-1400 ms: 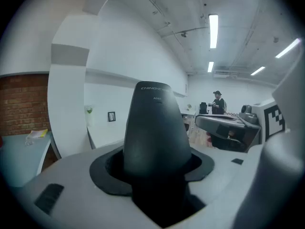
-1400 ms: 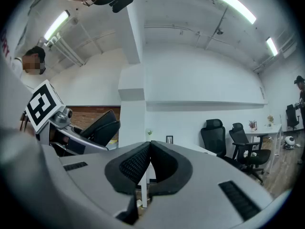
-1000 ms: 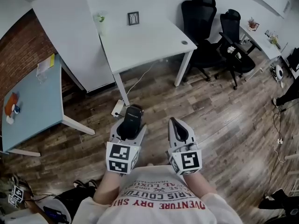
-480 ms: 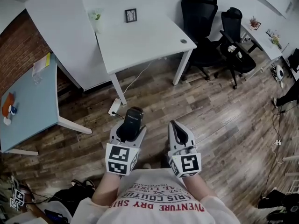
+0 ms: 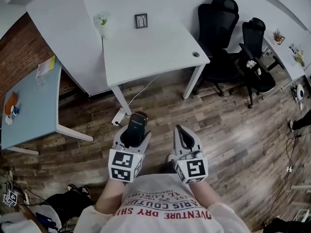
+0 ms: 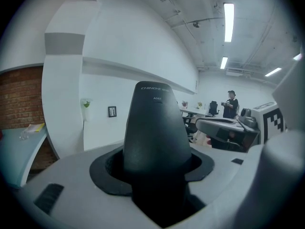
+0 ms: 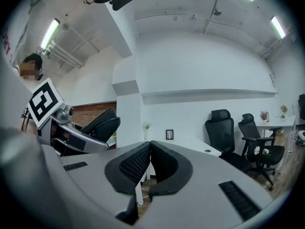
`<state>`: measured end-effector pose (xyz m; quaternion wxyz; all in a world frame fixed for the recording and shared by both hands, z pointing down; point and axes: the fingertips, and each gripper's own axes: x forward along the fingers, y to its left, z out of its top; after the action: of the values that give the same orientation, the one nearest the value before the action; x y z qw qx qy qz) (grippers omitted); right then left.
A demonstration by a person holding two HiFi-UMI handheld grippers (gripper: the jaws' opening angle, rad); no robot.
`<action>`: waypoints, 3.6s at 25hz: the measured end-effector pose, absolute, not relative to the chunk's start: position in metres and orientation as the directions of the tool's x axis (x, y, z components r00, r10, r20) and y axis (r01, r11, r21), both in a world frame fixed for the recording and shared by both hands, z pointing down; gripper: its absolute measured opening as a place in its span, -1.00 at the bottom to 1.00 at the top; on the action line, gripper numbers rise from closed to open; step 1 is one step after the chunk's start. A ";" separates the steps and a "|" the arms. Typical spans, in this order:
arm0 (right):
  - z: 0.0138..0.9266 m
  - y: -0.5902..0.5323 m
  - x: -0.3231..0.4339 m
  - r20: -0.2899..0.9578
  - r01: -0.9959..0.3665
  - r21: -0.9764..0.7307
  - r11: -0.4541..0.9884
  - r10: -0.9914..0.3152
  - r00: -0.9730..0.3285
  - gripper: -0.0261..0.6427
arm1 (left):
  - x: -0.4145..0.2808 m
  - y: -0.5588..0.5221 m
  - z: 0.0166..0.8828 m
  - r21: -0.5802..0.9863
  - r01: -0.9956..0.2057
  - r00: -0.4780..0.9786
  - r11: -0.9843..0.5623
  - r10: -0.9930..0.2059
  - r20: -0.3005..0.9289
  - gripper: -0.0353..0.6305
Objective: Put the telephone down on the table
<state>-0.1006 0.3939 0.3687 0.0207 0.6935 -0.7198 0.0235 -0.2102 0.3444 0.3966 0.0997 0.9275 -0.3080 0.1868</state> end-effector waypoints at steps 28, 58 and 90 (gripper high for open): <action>0.398 0.245 0.056 0.173 -0.987 0.017 0.158 -0.973 -0.153 -0.85 | -0.045 0.201 0.419 0.121 -0.662 0.703 -0.740 -0.556 0.444 -0.04; 0.406 -0.083 0.069 0.220 -0.983 0.002 0.185 -0.959 -0.180 -0.85 | -0.032 -0.123 0.432 0.164 -0.662 0.708 -0.731 -0.539 0.456 -0.04; 0.431 -0.259 0.194 0.280 -0.869 -0.057 0.492 -0.827 -0.487 -0.84 | 0.069 -0.238 0.473 0.166 -0.902 0.412 -0.398 -0.684 0.602 -0.04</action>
<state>0.1939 -0.2589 0.4306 0.1082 0.4947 -0.8570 0.0955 0.0687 -0.2384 0.4733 0.2415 0.8048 -0.4928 0.2262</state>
